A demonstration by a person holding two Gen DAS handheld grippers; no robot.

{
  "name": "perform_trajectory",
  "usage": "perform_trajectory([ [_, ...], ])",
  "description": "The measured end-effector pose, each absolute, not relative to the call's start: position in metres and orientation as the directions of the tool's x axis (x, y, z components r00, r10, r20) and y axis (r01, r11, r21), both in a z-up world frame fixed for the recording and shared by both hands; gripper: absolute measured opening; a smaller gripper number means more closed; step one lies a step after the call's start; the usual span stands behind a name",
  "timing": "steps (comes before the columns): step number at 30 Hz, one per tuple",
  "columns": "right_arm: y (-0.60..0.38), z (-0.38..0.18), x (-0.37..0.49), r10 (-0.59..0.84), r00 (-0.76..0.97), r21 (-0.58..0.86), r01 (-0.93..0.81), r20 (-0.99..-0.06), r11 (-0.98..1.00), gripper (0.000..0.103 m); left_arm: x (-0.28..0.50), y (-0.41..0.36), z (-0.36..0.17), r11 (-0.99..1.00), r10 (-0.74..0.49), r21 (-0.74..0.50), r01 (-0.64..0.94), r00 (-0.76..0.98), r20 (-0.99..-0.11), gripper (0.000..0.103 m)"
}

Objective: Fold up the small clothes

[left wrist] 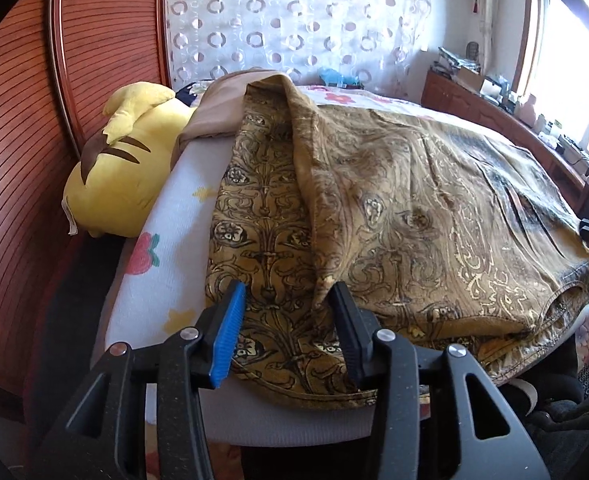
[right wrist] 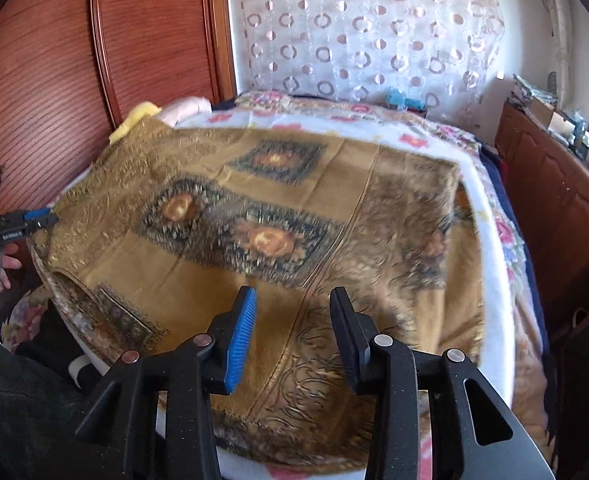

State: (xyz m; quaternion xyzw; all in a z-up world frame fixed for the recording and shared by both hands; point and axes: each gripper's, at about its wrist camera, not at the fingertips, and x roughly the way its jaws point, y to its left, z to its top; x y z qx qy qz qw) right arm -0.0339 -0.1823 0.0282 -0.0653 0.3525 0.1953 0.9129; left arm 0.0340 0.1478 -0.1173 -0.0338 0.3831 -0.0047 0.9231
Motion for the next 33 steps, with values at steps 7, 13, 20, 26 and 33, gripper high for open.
perform_trajectory([
  [7,-0.184,0.008,-0.026,0.314,0.664,0.041,-0.392,-0.679,0.919,0.040,0.026,0.155,-0.108,0.999,0.022,-0.015,-0.047,0.696,-0.718,0.049],
  [13,-0.182,0.007,-0.026,0.315,0.665,0.042,-0.393,-0.677,0.918,0.041,0.029,0.171,-0.117,0.992,-0.021,-0.099,-0.076,0.680,-0.733,0.050],
  [20,-0.184,0.006,-0.026,0.333,0.664,0.061,-0.398,-0.669,0.916,0.041,0.032,0.183,-0.116,0.941,-0.230,-0.338,-0.031,0.676,-0.700,0.050],
  [26,-0.182,0.004,-0.026,0.331,0.665,0.057,-0.398,-0.669,0.915,0.041,0.036,0.176,-0.115,0.926,-0.270,-0.377,-0.018,0.667,-0.694,0.050],
  [33,-0.179,0.004,-0.030,0.320,0.679,0.050,-0.385,-0.661,0.921,0.041,0.038,0.163,-0.114,0.961,-0.195,-0.278,-0.016,0.674,-0.713,0.050],
])
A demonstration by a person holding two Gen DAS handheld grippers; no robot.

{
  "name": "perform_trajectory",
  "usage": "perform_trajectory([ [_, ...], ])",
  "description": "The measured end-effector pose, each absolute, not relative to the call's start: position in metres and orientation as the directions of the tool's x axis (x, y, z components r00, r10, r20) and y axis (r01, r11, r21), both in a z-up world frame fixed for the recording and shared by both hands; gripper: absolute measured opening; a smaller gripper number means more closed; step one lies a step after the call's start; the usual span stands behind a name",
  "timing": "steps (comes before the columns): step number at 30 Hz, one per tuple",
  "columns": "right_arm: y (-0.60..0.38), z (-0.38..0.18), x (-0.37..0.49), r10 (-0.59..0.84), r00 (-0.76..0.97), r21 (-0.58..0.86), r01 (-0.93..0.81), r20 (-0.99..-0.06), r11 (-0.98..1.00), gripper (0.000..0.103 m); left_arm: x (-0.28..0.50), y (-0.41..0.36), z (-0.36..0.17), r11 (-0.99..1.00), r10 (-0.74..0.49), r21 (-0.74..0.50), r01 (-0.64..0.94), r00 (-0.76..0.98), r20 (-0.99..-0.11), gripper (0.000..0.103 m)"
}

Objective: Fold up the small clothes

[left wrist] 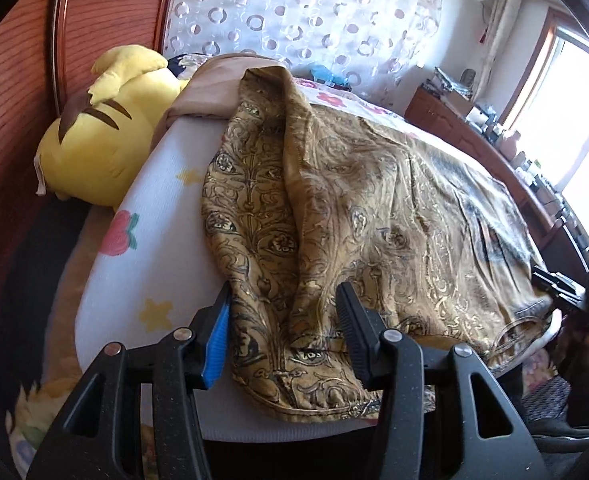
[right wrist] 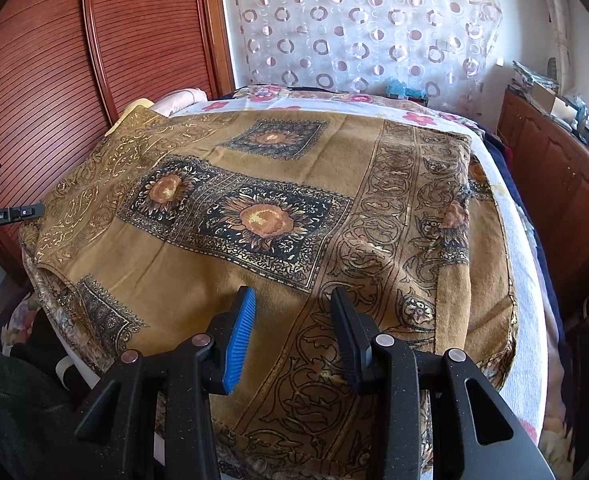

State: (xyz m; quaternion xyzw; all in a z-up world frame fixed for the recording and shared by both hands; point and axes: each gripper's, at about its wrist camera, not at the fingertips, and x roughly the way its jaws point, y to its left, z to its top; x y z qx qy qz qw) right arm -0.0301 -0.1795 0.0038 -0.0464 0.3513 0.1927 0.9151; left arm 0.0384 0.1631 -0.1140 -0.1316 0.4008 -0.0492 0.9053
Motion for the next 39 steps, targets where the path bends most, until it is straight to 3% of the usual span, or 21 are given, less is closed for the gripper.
perform_trajectory([
  [4,-0.179,0.002,-0.032,0.318,0.690,0.040,-0.387,-0.650,0.921,0.047,0.039,0.162,-0.114,0.964,-0.180,-0.266,-0.024,0.677,-0.714,0.050],
  [9,-0.174,-0.001,-0.035,0.321,0.694,0.022,-0.404,-0.645,0.915,0.061,0.039,0.162,-0.115,0.966,-0.175,-0.256,-0.020,0.681,-0.712,0.050],
  [16,-0.167,-0.003,-0.038,0.301,0.706,-0.014,-0.403,-0.640,0.915,0.065,0.037,0.157,-0.115,0.973,-0.163,-0.229,-0.002,0.697,-0.699,0.048],
  [18,-0.167,-0.003,-0.037,0.303,0.704,-0.012,-0.405,-0.642,0.914,0.065,0.038,0.155,-0.116,0.968,-0.199,-0.251,0.026,0.689,-0.697,0.022],
  [21,-0.169,-0.002,-0.035,0.306,0.698,-0.004,-0.404,-0.647,0.915,0.065,0.040,0.150,-0.109,0.958,-0.239,-0.283,0.056,0.702,-0.671,0.010],
  [29,-0.190,0.015,-0.032,0.294,0.714,0.040,-0.350,-0.635,0.936,0.065,0.050,0.084,-0.035,0.924,-0.378,-0.268,0.273,0.758,-0.532,0.009],
  [39,-0.219,0.035,-0.055,0.276,0.758,0.043,-0.312,-0.590,0.949,0.065,0.094,-0.025,0.032,0.806,-0.588,-0.258,0.532,0.674,-0.447,0.009],
])
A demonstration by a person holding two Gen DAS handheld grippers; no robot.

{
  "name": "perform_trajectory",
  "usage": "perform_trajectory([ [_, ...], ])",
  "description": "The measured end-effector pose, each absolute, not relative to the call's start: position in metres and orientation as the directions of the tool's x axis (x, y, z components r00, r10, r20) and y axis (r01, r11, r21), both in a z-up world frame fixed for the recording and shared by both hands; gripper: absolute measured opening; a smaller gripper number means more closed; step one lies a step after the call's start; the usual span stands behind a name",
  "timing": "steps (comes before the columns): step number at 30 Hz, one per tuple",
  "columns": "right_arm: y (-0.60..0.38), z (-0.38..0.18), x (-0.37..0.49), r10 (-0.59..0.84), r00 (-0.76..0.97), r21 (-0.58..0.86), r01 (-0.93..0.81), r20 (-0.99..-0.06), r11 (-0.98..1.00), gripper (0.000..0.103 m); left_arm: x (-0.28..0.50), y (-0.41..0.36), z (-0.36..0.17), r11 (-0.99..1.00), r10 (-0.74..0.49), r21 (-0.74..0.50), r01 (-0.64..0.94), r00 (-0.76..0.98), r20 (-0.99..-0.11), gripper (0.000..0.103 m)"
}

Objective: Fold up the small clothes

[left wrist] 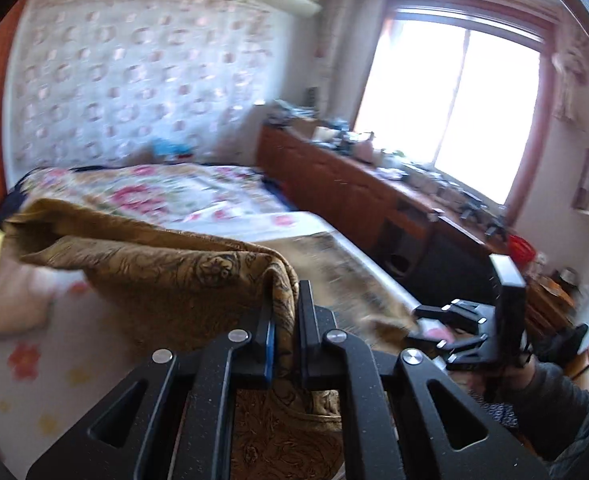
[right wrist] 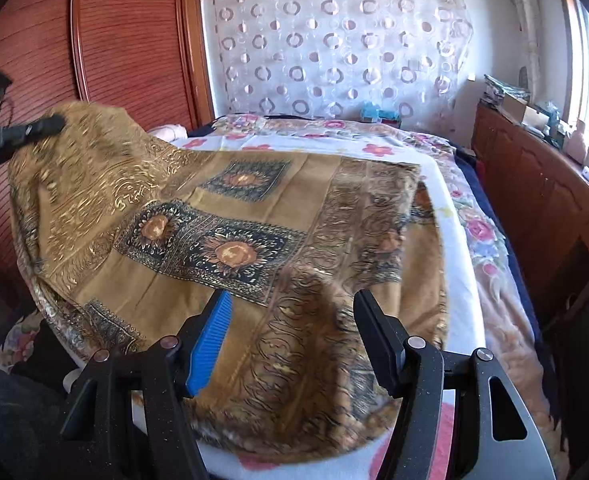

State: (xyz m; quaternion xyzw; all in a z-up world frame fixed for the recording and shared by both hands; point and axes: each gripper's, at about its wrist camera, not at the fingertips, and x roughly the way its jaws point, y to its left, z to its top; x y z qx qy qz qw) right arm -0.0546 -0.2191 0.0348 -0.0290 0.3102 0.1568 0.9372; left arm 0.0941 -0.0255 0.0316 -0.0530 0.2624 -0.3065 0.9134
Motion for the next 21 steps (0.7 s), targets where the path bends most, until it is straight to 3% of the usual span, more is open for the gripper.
perform_trajectory([
  [9,-0.247,0.035,-0.073,0.240,0.789,0.048,-0.259,-0.566,0.965,0.065,0.110,-0.125,0.065,0.658,-0.738,-0.292,0.694,0.516,-0.434,0.009],
  [14,-0.251,0.031,-0.075,0.233,0.790,0.065,-0.239,-0.568,0.969,0.065,0.103,-0.158,0.061,0.640,-0.728,-0.227,0.734,0.484,-0.485,0.010],
  [16,-0.251,0.027,-0.075,0.232,0.786,0.069,-0.235,-0.573,0.969,0.065,0.108,-0.167,0.047,0.640,-0.692,-0.187,0.745,0.453,-0.562,0.017],
  [18,-0.254,0.026,-0.074,0.231,0.785,0.073,-0.232,-0.575,0.970,0.065,0.107,-0.168,0.035,0.654,-0.658,-0.158,0.740,0.454,-0.600,0.040],
  [21,-0.259,0.028,-0.074,0.225,0.791,0.074,-0.223,-0.570,0.972,0.065,0.107,-0.161,0.025,0.704,-0.597,-0.116,0.701,0.495,-0.632,0.043],
])
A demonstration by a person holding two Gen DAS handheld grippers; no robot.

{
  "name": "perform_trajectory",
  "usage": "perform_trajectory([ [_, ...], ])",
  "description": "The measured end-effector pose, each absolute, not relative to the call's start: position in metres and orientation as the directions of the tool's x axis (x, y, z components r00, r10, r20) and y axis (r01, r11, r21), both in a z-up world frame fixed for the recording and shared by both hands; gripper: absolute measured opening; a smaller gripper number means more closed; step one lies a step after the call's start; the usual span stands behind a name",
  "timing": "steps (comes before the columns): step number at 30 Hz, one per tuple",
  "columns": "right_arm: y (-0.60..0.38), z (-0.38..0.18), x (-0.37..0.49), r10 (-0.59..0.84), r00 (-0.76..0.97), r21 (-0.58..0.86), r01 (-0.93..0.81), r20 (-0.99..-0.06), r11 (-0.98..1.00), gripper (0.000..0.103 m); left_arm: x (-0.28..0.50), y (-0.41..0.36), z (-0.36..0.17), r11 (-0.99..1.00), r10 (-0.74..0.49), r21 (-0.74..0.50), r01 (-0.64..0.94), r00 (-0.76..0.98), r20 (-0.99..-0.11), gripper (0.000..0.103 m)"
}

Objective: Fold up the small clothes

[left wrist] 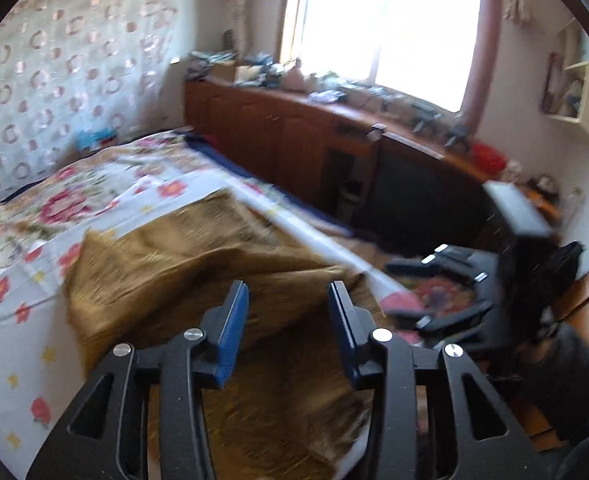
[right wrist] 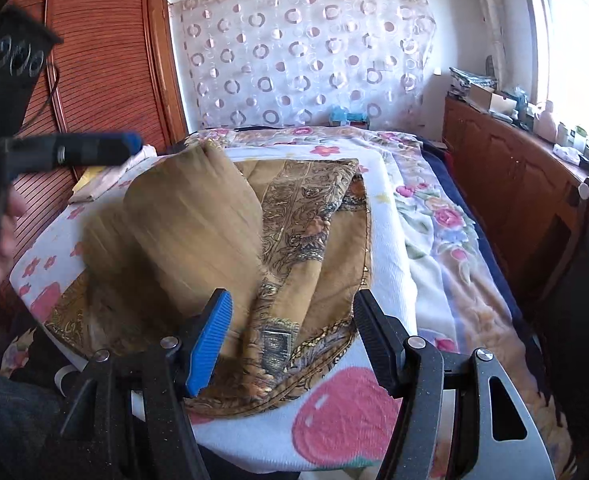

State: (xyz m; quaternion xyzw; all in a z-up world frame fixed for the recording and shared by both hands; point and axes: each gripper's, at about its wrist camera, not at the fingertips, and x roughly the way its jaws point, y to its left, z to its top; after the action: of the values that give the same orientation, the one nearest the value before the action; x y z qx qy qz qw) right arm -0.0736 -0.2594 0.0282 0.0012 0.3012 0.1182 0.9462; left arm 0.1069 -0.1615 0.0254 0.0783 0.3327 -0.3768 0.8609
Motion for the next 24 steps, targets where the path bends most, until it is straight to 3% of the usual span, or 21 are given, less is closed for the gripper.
perform_trajectory([
  [10,-0.261,0.046,-0.074,0.154,0.838,-0.007,-0.185,-0.523,0.983,0.065,0.094,-0.099,0.009,0.790,-0.532,-0.122,0.601,0.572,-0.624,0.044],
  [24,-0.199,0.074,-0.047,0.303,0.814,-0.040,-0.370,-0.496,0.928,0.065,0.077,-0.028,0.001,0.869,-0.457,-0.138,0.474,0.666,-0.590,0.044],
])
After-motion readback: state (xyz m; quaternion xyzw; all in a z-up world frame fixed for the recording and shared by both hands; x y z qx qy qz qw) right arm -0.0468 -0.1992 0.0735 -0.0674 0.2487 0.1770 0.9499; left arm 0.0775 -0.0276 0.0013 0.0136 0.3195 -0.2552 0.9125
